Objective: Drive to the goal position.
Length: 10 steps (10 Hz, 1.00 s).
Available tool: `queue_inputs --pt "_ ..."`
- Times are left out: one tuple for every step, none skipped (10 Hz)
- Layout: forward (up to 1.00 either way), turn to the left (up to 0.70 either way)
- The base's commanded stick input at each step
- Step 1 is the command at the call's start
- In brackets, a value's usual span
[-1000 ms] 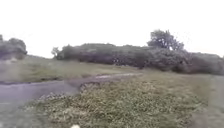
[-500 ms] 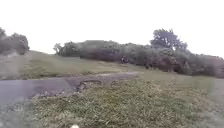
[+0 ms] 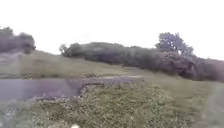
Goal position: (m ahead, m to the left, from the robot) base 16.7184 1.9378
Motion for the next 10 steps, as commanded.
queue_inputs --pt "0.5 0.0" --pt "0.5 0.0" --pt "0.5 0.0" --pt "0.5 0.0" --pt "0.5 0.0" --pt "0.5 0.0" --pt "0.5 0.0" --pt "0.5 0.0" --pt "0.5 0.0" --pt "0.5 0.0"
